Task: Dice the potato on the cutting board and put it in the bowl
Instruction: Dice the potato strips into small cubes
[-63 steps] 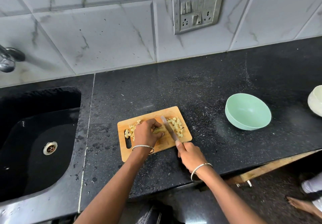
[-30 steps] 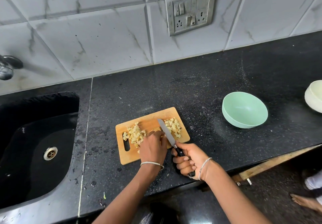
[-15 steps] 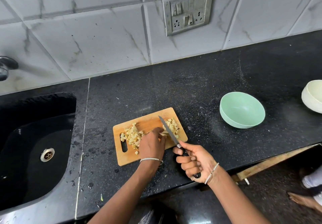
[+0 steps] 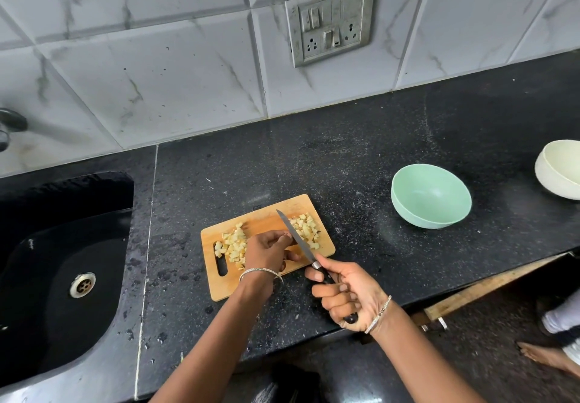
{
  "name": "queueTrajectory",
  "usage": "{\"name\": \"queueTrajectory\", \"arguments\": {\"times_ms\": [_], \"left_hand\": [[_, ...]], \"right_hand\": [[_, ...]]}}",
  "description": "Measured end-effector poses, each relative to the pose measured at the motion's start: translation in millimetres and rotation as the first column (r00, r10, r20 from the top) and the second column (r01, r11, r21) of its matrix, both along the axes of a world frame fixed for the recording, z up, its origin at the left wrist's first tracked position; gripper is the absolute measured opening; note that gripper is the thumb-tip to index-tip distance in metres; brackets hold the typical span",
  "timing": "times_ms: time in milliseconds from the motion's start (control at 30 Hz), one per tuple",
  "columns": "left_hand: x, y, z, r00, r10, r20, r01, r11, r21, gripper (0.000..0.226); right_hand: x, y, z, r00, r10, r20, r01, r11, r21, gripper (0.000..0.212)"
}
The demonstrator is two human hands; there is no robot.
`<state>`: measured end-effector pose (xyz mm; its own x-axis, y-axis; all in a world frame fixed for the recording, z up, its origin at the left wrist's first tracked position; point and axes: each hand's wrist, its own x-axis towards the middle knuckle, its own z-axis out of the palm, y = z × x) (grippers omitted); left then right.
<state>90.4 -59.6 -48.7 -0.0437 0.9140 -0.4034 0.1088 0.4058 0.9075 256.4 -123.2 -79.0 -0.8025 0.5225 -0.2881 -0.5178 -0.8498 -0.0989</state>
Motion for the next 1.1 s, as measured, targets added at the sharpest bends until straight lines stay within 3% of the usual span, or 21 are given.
{"name": "queueTrajectory", "arguments": {"times_ms": [133, 367, 567, 800, 933, 1033, 1100], "left_hand": [[1.5, -4.4, -4.3, 0.961, 0.036, -0.275, 0.02, 0.98, 0.2, 0.01], [13.0, -18.8, -21.9, 0.853, 0.154, -0.499, 0.022, 0.944, 0.328, 0.011], [14.8, -26.3, -20.1, 0.778, 0.193, -0.598, 0.038, 0.936, 0.351, 0.005], [-6.1, -19.7, -19.6, 0.669, 0.064, -0.74, 0.26, 0.913, 0.314, 0.007], [-7.5, -15.2, -20.6, 0.554, 0.004, -0.833, 0.437, 0.85, 0.295, 0.01], [-6.3, -11.2, -18.9, 0.547, -0.007, -0.837, 0.469, 0.831, 0.3, 0.02], [-5.6, -6.9, -16.2, 0.524, -0.024, -0.851, 0.493, 0.824, 0.28, 0.029]], "right_hand": [[3.3, 1.4, 3.9, 0.997, -0.061, 0.052, 0.058, 0.997, 0.044, 0.034], [9.5, -7.1, 2.7, 0.963, -0.097, 0.25, 0.09, 0.995, 0.038, 0.038], [7.7, -15.2, 3.0, 0.939, -0.108, 0.326, 0.109, 0.994, 0.017, 0.039], [5.9, -17.8, 7.5, 0.868, -0.147, 0.475, 0.142, 0.989, 0.047, 0.041], [-3.8, -19.4, 12.8, 0.689, -0.206, 0.695, 0.17, 0.978, 0.121, 0.043], [-13.5, -22.7, 20.1, 0.449, -0.262, 0.854, 0.105, 0.965, 0.241, 0.048], [-18.3, -24.9, 23.6, 0.228, -0.319, 0.92, -0.007, 0.944, 0.329, 0.051]]}}
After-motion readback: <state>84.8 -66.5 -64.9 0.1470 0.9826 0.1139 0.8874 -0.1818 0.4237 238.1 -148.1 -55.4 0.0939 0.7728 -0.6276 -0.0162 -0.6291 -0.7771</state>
